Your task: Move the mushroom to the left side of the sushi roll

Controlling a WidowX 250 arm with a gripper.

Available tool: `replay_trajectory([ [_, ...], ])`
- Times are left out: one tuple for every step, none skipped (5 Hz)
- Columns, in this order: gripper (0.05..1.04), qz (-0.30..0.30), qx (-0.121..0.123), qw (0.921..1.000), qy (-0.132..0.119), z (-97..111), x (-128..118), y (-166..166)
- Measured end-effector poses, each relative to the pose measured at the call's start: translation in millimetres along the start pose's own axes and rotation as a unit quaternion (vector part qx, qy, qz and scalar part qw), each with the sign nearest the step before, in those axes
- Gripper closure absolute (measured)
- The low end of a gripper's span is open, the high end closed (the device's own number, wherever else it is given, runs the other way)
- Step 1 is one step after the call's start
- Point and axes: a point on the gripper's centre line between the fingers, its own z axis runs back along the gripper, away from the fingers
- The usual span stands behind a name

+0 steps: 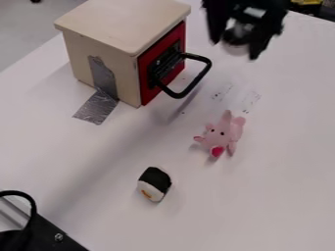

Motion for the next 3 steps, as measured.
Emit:
replay_trajectory([
  [0.208,0.028,0.007,0.9994,0.016,-6.2,-53.9,17.3],
  [0.208,0.053,0.009,0.9982,0.027,-17.1,-108.8,32.7],
  [0.208,0.068,0.02,0.9971,0.029,-29.9,-163.1,50.5],
])
